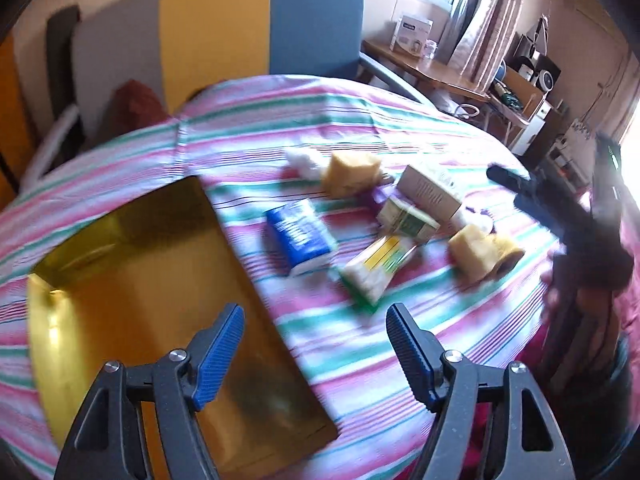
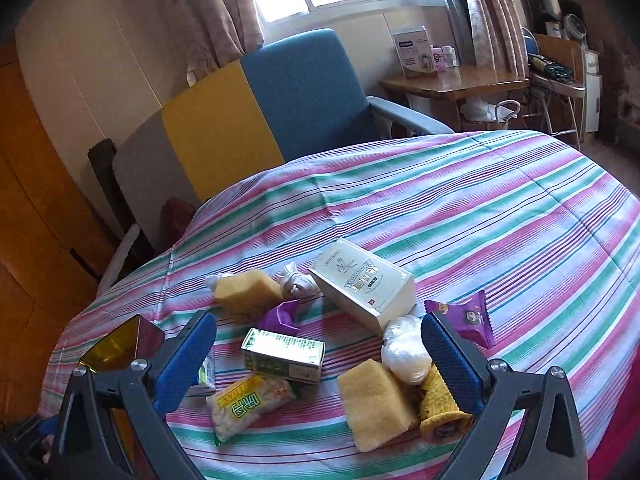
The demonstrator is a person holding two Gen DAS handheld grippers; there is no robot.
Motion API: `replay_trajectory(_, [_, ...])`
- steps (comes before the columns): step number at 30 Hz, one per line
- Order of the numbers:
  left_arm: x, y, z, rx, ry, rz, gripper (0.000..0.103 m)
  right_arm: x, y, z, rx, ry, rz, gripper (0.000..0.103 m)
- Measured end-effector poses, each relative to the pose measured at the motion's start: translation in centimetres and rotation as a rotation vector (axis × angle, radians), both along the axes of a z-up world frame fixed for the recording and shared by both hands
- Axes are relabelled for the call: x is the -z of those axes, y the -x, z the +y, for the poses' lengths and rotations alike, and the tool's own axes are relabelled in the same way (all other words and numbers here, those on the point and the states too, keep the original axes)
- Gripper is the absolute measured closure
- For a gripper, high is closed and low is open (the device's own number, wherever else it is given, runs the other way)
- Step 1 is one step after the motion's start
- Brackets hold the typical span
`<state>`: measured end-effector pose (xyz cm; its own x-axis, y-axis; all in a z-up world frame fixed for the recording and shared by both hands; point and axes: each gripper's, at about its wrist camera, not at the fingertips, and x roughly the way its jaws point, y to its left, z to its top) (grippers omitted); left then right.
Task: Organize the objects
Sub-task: 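Move the left tool toward the blue Tempo tissue pack, then grasp the blue Tempo tissue pack with the left tool and lift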
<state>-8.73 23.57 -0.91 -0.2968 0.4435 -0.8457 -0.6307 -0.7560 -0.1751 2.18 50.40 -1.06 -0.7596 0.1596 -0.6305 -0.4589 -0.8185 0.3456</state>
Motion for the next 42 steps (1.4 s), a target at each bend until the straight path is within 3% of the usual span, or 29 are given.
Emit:
replay_trajectory(7, [3.0,5.3,6.1,-0.013,0.060,-0.119,0.034,0.1,0.0,0.4,-0.016,0.031,0.016,0.000])
replay_trajectory(13, [6.5,8.7,9.0,-0.072,0.196,-0.178,0.032,0.2,0.0,0.7,-0.021,0.068,0.034,0.000])
replay_trajectory(16, [7.8,9.2,9.7,-0.091,0.230,-0.183,0.032,0.3,0.0,0.9,-0.025,0.085,0.038,0.000])
replay_trajectory(18, [8.2,9.0,10.2,-0.096,0.258,-0.134,0.031,0.3,0.0,1.0,-0.027,0.090,0.041,0.000])
replay_trajectory(19, [8.3,8.8,10.5,-0.089,0.270,-0.105,0.035,0.3,0.1,1.0,-0.026,0.088,0.040,0.000])
replay_trajectory(22, [7.4,7.5,10.5,-0.052,0.248,-0.033,0.078,0.2,0.0,1.1,-0.018,0.081,0.038,0.000])
replay_trajectory(23, [7.0,6.8,10.3,-0.033,0.232,-0.015,0.078,0.2,-0.1,1.2,-0.015,0.080,0.040,0.000])
replay_trajectory(26, [6.4,5.0,10.0,0.021,0.241,0.059,0.078,0.4,-0.1,1.4,-0.006,0.097,0.034,0.000])
replay_trajectory(28, [6.7,5.2,9.7,0.026,0.224,0.012,0.075,0.5,-0.1,1.4,0.000,0.094,0.028,0.000])
replay_trajectory(30, [6.6,5.5,9.0,-0.014,0.208,-0.001,0.064,0.5,0.0,1.4,0.003,0.084,0.022,0.000])
replay_trajectory(32, [6.2,6.2,8.3,-0.044,0.186,-0.038,0.046,0.6,0.0,1.4,0.008,0.083,0.013,0.000])
replay_trajectory(34, [6.0,6.5,8.2,-0.046,0.173,-0.059,0.037,0.7,0.0,1.6,0.010,0.088,0.008,0.000])
replay_trajectory(37, [5.9,6.6,9.2,-0.030,0.218,-0.026,0.035,0.8,0.1,1.5,0.001,0.095,0.001,0.000])
replay_trajectory(42, [8.5,7.0,11.3,0.003,0.291,-0.043,0.032,0.8,0.1,1.5,-0.008,0.101,0.009,0.000])
